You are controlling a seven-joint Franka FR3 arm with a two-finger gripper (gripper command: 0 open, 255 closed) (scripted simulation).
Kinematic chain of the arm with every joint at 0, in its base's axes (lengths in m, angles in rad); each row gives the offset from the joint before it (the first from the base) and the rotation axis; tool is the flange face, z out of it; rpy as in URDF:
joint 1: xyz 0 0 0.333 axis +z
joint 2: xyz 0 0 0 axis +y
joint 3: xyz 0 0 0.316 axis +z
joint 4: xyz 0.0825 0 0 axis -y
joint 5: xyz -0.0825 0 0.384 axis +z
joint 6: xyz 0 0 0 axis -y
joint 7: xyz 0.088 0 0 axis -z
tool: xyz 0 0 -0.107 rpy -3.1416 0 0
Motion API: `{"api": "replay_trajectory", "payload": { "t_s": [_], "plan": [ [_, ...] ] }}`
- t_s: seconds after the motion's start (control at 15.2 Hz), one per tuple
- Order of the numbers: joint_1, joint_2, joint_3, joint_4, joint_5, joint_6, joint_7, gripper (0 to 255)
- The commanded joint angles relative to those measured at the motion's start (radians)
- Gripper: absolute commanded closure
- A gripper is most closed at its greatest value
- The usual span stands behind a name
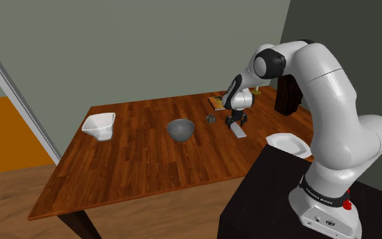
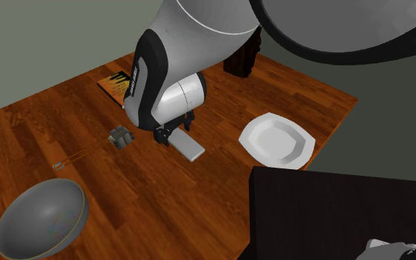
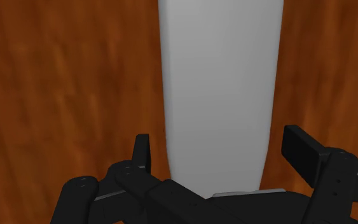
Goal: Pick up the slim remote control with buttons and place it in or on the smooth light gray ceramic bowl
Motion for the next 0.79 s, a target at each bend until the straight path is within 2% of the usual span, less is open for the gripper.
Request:
{"api": "replay_trajectory", "payload": {
  "t_s": [0.0,0.73],
  "plan": [
    [0.0,0.0,0.0,0.0,0.0,0.0,0.0,255],
    [0.005,-0.024,-0.006,-0.012,-0.004,-0.013,0.003,255]
  ]
}}
